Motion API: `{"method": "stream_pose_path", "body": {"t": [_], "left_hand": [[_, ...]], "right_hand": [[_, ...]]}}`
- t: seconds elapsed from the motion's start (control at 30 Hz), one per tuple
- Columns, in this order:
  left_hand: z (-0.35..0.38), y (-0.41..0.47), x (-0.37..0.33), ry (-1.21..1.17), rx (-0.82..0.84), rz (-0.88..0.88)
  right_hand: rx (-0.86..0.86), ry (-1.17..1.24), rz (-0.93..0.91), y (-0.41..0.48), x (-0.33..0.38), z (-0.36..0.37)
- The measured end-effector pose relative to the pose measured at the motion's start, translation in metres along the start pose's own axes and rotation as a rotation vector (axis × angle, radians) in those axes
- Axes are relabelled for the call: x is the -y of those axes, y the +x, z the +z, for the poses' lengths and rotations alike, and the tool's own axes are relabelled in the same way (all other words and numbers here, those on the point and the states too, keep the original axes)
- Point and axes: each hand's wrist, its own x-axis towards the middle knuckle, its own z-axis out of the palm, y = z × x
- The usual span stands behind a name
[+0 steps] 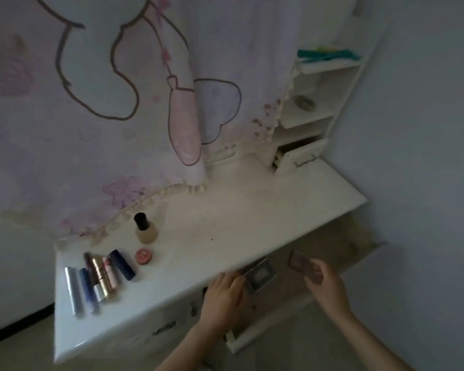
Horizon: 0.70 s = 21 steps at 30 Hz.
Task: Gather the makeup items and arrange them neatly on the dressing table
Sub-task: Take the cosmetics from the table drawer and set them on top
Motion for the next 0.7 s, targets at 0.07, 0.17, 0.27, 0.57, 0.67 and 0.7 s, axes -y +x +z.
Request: {"method": "stream_pose_path", "body": {"t": [0.07,0.17,0.27,0.57,0.67,0.7], "left_hand": [[0.015,-0.007,-0.019,0.044,0.094,-0.010],[0.040,-0.022,-0.051,0.097,0.205,-0.118],[0.060,-0.035,-0.087,0.084,0.325,-0.290],[0.079,-0.070,-0.142,0.104,0.289,-0.407],[0.080,-0.065,-0.139,0.063,0.273,-0.498],[0.081,-0.060,-0.137,0.073,0.258,-0.518]], "right_hand": [[0.001,-0.020,0.017,-0.012,-0.033,-0.019],[0.050,-0.018,0.058,-0.032,-0.081,-0.048],[0.070,-0.027,0.067,-0.051,-0.123,-0.075],[0.107,-0.056,0.050,-0.056,-0.174,-0.105],[0.155,-0.048,0.028,-0.039,-0.168,-0.099],[0.168,-0.043,0.018,-0.032,-0.164,-0.096]]}}
